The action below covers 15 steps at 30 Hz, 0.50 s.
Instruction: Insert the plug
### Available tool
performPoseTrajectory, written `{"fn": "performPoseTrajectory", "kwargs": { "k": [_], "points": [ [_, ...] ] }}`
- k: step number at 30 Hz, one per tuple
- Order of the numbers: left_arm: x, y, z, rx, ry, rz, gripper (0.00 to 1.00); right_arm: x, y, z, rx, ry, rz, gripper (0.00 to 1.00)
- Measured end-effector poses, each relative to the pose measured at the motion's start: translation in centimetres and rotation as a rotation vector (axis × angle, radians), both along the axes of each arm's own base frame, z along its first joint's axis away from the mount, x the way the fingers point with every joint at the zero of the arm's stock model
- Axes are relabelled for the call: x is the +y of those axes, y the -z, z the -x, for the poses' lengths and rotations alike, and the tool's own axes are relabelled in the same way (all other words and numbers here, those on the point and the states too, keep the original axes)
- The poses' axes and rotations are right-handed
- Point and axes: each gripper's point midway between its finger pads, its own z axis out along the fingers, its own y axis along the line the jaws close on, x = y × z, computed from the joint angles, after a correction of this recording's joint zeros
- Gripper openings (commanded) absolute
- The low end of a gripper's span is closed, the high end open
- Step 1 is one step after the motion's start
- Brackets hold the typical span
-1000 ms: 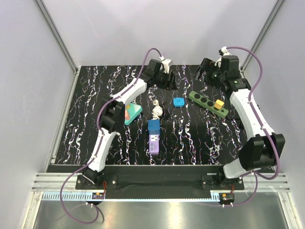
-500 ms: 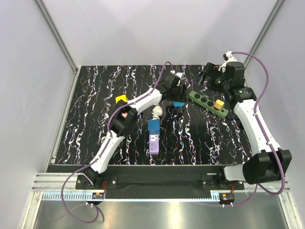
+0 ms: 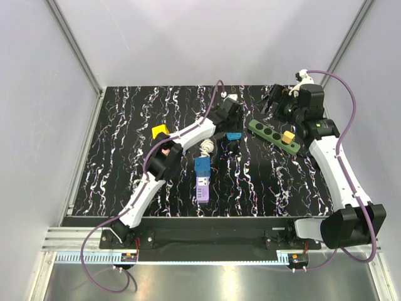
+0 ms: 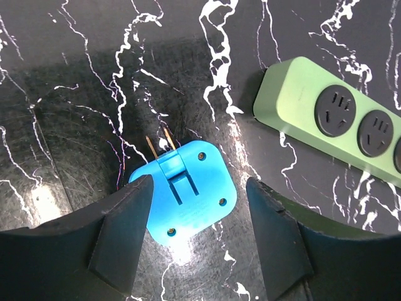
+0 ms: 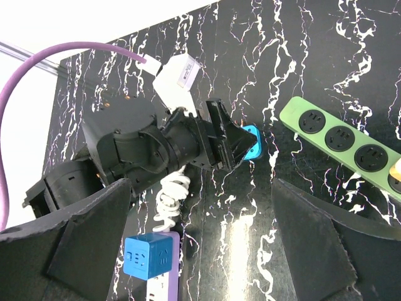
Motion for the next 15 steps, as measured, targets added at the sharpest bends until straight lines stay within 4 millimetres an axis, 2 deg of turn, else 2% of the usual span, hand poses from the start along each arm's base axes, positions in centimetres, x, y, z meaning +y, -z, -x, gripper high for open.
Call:
{"fn": "performPoseTrajectory", "kwargs": {
  "k": [10,12,15],
  "points": [
    [0.2,0.2,0.7,-0.016,-0.035,-0.038,0.66,0.0,-0.6,0.3,-0.017,0.0,-0.001,1.0],
    [0.6,0.2,1.5,0.003,-0.039,-0.046,0.66,0.0,-0.5,0.2,-0.016,0.0,-0.001,1.0],
    [1.0,0.2,3.7,0.041,-0.021,-0.081,0.65,0.0,-0.2,0.3,-0.012,-0.001,0.001,1.0]
  ]
}}
